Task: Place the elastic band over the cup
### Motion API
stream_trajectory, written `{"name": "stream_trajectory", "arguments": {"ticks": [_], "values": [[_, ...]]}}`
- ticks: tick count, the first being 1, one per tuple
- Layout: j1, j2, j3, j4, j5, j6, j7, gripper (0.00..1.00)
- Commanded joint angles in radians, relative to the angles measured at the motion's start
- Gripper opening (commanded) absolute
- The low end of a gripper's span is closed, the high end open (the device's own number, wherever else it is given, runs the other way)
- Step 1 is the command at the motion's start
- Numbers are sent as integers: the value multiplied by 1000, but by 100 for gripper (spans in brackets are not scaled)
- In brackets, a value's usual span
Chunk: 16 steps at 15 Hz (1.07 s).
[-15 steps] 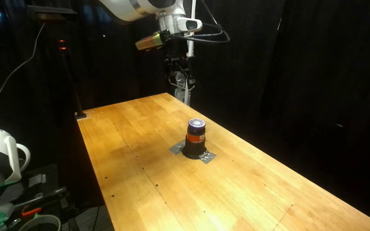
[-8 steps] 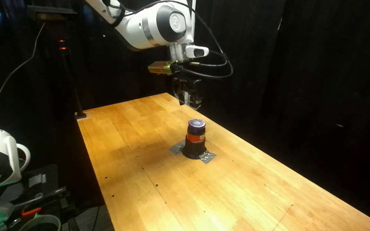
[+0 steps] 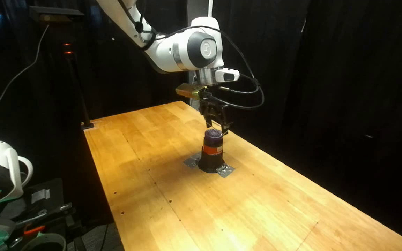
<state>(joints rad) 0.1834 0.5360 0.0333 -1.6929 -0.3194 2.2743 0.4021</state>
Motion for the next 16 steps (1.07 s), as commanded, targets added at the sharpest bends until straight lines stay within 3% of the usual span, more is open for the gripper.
{"name": "stream_trajectory", "arguments": {"ticks": [1,9,16], "values": [[20,77,-33,106,34,-2,2,100],[4,143,-34,175,123,-73,-35,100],[-36,27,-8,84,235,-195,-142,100]]}}
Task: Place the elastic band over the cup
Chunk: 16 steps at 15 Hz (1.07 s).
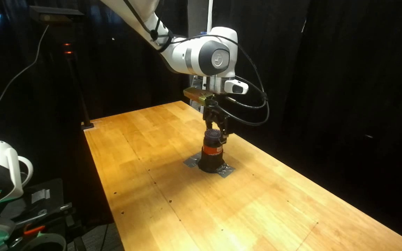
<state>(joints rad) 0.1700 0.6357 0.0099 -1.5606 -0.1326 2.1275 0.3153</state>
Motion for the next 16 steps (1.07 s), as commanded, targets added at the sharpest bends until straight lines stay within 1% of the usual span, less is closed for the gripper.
{"name": "stream_trajectory", "arguments": {"ticks": [1,6,10,16], "values": [[-26,-86,15,-58,56,-61,-64,100],[-47,-98,32,-120,119,-82,-126,100],[-36,-99,29,-182,111,-67,-124,100],[-19,-136,19,-271,85,0,-91,100]]}}
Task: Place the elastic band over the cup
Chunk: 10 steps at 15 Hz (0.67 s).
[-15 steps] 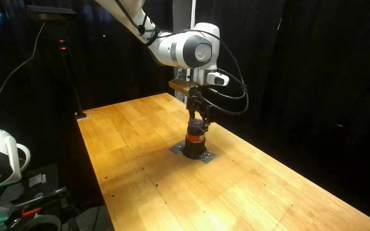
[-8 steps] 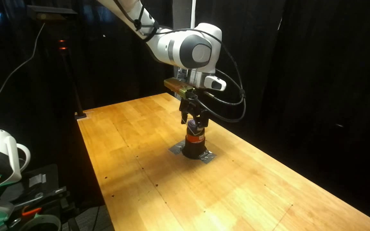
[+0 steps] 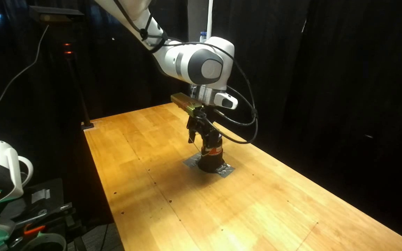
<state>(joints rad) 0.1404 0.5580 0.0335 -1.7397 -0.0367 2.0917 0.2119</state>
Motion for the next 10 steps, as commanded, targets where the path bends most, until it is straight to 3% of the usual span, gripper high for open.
{"name": "stream_trajectory", "arguments": {"ticks": [1,10], "values": [[19,-68,-12,-116,-29,75,27,100],[70,-128,-56,-294,-163,278,166,100]]}}
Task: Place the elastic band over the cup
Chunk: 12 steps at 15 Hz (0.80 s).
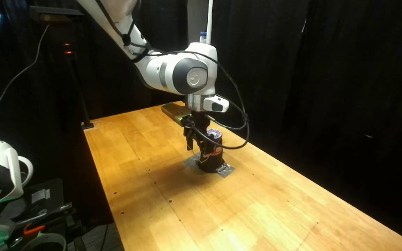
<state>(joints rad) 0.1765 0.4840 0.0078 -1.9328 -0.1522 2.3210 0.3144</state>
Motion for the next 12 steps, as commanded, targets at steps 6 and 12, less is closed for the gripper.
{"name": "stream_trajectory", "arguments": {"ticks": [6,12], "values": [[50,-130,-44,-209,-109,173,113,72],[45,-293,-40,-381,-136,380,106,31]]}}
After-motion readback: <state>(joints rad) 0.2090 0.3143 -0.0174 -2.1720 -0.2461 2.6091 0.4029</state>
